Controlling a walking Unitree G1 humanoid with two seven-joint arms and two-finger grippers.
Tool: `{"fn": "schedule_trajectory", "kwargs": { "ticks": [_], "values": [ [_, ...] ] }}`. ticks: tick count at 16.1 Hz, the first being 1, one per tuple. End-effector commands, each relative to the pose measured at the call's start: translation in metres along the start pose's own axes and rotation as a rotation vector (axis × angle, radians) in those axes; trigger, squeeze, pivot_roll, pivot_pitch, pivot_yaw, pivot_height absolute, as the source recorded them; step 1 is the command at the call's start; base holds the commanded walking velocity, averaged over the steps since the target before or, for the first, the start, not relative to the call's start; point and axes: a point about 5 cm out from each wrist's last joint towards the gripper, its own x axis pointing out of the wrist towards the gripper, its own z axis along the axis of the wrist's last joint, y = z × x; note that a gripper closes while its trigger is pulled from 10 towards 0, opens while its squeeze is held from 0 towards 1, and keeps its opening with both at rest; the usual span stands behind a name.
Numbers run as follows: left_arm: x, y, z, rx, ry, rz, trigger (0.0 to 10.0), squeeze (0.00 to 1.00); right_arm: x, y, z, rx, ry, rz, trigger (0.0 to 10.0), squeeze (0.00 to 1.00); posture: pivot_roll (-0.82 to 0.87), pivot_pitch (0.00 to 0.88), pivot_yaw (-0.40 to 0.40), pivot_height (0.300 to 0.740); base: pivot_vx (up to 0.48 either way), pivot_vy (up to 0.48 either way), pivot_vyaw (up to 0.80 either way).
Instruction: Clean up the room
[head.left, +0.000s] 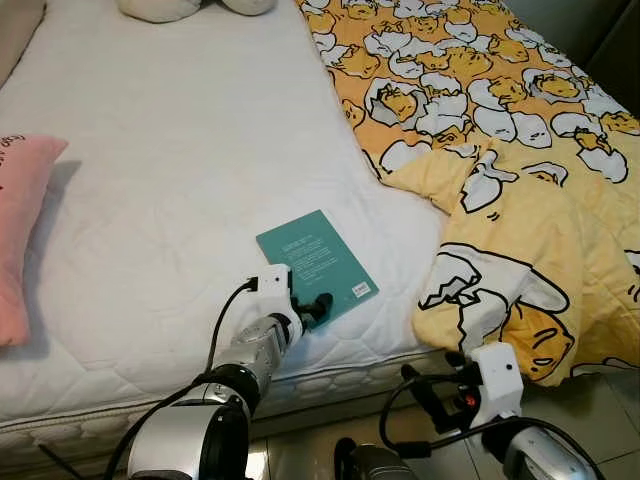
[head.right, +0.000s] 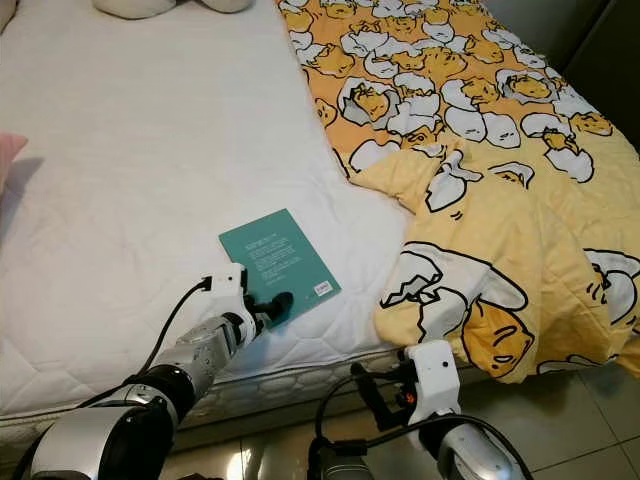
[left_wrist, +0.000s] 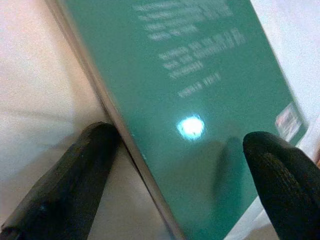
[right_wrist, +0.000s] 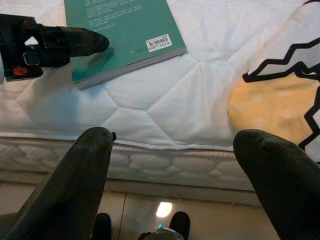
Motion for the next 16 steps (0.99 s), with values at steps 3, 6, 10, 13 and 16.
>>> {"fn": "schedule_trajectory", "kwargs": {
  "ticks": [3, 6, 10, 13, 16],
  "values": [
    [-0.002, 0.002, -0.015, -0.297, 0.01, 0.007, 10.0, 0.0, 0.0, -0.003, -0.001, -0.003, 0.011, 0.0, 10.0, 0.0, -0.34, 0.122, -0.061, 0.74, 0.0, 0.0, 0.0],
    [0.001, -0.016, -0.02, -0.374, -0.023, -0.037, 1.8, 0.0, -0.005, -0.008, 0.0, -0.018, 0.022, -0.006, 10.0, 0.0, -0.37, 0.103, -0.079, 0.74, 0.0, 0.0, 0.0],
    [0.002, -0.027, -0.023, -0.31, 0.001, -0.064, 0.0, 0.0, -0.006, -0.01, 0.001, -0.02, 0.021, -0.014, 10.0, 0.0, -0.38, 0.082, -0.078, 0.74, 0.0, 0.0, 0.0],
    [0.003, -0.029, -0.025, -0.267, 0.023, -0.072, 0.0, 0.0, -0.004, -0.007, -0.001, -0.008, 0.017, -0.012, 10.0, 0.0, -0.37, 0.078, -0.07, 0.74, 0.0, 0.0, 0.0],
    [0.002, -0.029, -0.024, -0.27, 0.015, -0.087, 0.0, 0.0, -0.001, -0.008, 0.002, -0.002, -0.006, -0.027, 10.0, 0.0, -0.36, 0.082, -0.067, 0.74, 0.0, 0.0, 0.0]
  ]
}}
